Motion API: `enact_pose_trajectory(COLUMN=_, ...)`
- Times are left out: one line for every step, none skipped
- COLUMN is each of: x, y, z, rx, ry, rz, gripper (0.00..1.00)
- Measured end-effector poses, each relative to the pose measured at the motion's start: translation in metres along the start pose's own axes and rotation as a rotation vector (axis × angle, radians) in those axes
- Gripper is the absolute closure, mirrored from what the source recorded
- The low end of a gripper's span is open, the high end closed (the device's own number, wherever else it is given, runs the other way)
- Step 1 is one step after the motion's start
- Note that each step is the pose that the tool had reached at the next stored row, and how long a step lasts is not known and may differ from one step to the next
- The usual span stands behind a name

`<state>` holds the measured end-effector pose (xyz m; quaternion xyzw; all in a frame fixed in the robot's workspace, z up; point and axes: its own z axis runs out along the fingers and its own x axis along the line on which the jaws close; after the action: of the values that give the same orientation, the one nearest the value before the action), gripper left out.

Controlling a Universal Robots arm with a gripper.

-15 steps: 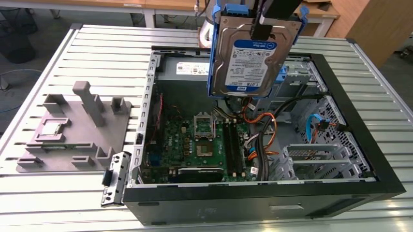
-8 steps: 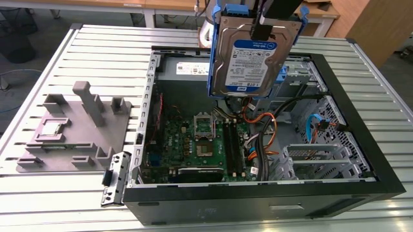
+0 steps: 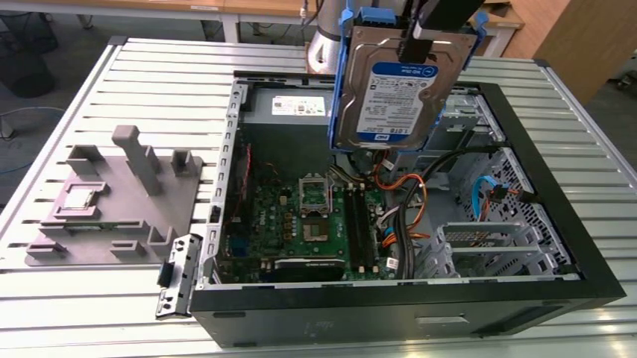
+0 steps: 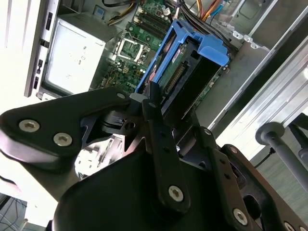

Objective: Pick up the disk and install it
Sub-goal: 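Insert the disk into the insertion slot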

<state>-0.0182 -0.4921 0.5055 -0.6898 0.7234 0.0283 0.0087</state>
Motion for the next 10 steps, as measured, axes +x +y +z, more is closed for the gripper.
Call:
enact_pose_trajectory(x=-0.0001, y=-0.0017, z=0.0, rx=0.0, ry=0.0, rz=0.0, gripper=0.65)
enact_pose_trajectory(x=-0.0002, y=-0.0035, z=-0.0001, rx=0.0, ry=0.0001, rz=0.0, gripper=0.65)
enact_pose_trajectory(x=-0.0003, y=-0.0052, z=-0.0001, rx=0.0, ry=0.0, rz=0.0, gripper=0.65)
enact_pose_trajectory(x=-0.0003, y=-0.0068, z=-0.0002, rx=0.0, ry=0.0, rz=0.0, gripper=0.65)
enact_pose_trajectory(x=-0.0004, y=-0.0084, z=-0.0002, rx=0.0, ry=0.0, rz=0.0, gripper=0.65)
enact_pose_trajectory(x=-0.0005, y=-0.0101, z=-0.0002, rx=0.0, ry=0.0, rz=0.0, gripper=0.65)
enact_pose_trajectory(x=-0.0006, y=-0.0116, z=-0.0003, rx=0.0, ry=0.0, rz=0.0, gripper=0.65)
enact_pose_trajectory(x=-0.0006, y=-0.013, z=-0.0003, rx=0.0, ry=0.0, rz=0.0, gripper=0.65)
enact_pose_trajectory(x=-0.0007, y=-0.0144, z=-0.0003, rx=0.0, ry=0.0, rz=0.0, gripper=0.65)
enact_pose_trajectory(x=-0.0008, y=-0.0159, z=-0.0004, rx=0.0, ry=0.0, rz=0.0, gripper=0.65)
